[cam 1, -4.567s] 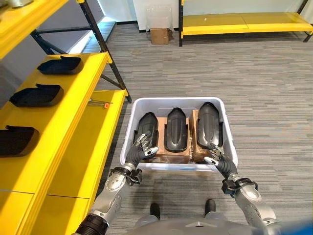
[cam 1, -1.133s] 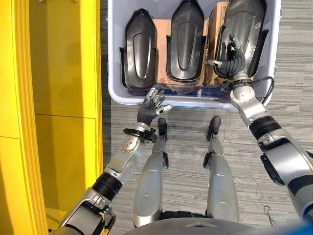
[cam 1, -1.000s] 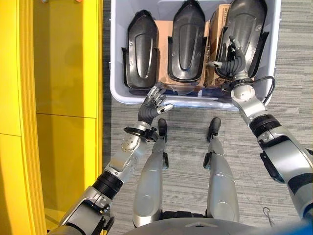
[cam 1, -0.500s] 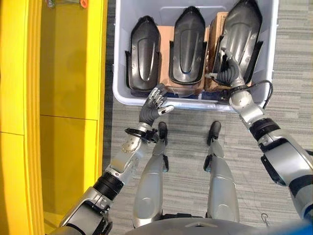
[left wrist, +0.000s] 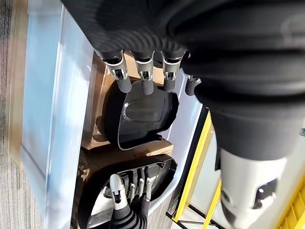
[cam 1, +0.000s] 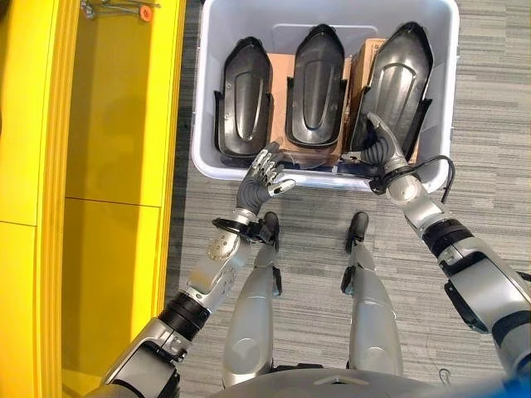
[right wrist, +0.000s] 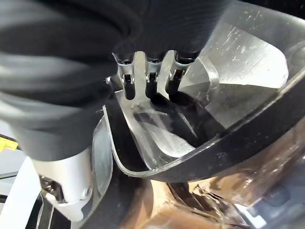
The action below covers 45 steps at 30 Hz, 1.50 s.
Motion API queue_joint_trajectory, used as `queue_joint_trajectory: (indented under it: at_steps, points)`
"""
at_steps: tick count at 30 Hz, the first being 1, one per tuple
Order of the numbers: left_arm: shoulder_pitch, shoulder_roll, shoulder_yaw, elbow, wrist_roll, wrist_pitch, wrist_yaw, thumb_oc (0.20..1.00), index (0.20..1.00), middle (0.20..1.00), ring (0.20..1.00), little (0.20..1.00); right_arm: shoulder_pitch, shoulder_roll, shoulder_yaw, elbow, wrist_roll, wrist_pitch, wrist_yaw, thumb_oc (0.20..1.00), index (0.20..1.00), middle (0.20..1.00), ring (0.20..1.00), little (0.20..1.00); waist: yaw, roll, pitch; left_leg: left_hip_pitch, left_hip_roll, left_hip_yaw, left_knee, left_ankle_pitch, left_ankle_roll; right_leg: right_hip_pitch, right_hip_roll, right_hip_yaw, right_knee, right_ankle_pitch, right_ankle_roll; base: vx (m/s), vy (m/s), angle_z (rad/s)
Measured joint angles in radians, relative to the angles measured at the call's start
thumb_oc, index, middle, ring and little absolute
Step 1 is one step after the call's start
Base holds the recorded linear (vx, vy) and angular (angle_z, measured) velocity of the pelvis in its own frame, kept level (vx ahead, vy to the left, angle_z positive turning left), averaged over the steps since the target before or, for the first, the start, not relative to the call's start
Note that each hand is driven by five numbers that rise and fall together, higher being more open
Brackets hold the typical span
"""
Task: Move parts from the plastic box to the shelf.
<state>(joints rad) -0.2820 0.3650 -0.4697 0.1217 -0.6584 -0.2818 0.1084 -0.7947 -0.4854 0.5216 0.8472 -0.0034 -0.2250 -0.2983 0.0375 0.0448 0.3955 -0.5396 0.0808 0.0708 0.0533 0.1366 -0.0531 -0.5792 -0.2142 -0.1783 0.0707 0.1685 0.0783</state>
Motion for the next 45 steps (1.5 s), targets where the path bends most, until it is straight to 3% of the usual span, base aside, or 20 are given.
queue_joint_trajectory:
  at_steps: [6,14,21,37,45]
  points:
    - [0.012,0.003,0.009,0.000,0.000,0.000,0.001,1.000,1.000,1.000,1.000,1.000,0.082,-0.087,-0.046,-0.170,0.020,0.033,0.019,1.000,1.000,1.000,1.000,1.000,-0.010,-0.002,0.001,-0.004,0.001,0.003,-0.004,-0.001,0.001,-0.007,0.002,0.001,-0.001,-0.001,0.001,0.00,0.000,0.00]
    - [0.015,0.004,0.067,-0.002,0.000,-0.002,0.004,1.000,1.000,1.000,1.000,1.000,0.230,-0.148,-0.290,-0.536,0.030,0.032,-0.060,1.000,1.000,1.000,1.000,1.000,-0.049,-0.012,0.014,-0.004,0.005,0.014,-0.017,-0.006,0.000,-0.011,0.008,0.006,-0.020,0.002,0.001,0.01,-0.002,-0.04]
    - [0.017,0.004,0.083,-0.003,0.000,-0.001,0.004,1.000,1.000,1.000,1.000,1.000,0.297,-0.099,-0.388,-0.744,0.051,-0.033,-0.094,1.000,1.000,1.000,1.000,1.000,-0.056,-0.018,0.041,-0.001,0.006,0.022,-0.018,-0.011,0.001,-0.012,0.010,0.010,-0.024,0.002,0.001,0.01,0.000,-0.02]
    - [0.034,0.006,0.088,-0.004,0.000,-0.002,0.006,1.000,1.000,1.000,1.000,1.000,0.282,-0.031,-0.306,-0.737,0.096,-0.042,-0.060,1.000,1.000,1.000,1.000,1.000,-0.049,-0.025,0.055,-0.005,0.005,0.022,-0.018,-0.011,0.001,-0.010,0.009,0.011,-0.032,0.002,0.002,0.00,0.000,0.00]
    - [0.033,0.028,0.087,-0.004,0.000,-0.002,0.006,1.000,1.000,1.000,1.000,1.000,0.125,-0.030,-0.273,-0.542,0.099,-0.037,-0.100,1.000,1.000,1.000,1.000,1.000,-0.038,-0.025,0.056,-0.017,0.004,0.008,-0.016,-0.011,0.001,-0.010,0.008,-0.001,-0.035,0.003,0.002,0.01,-0.002,0.03]
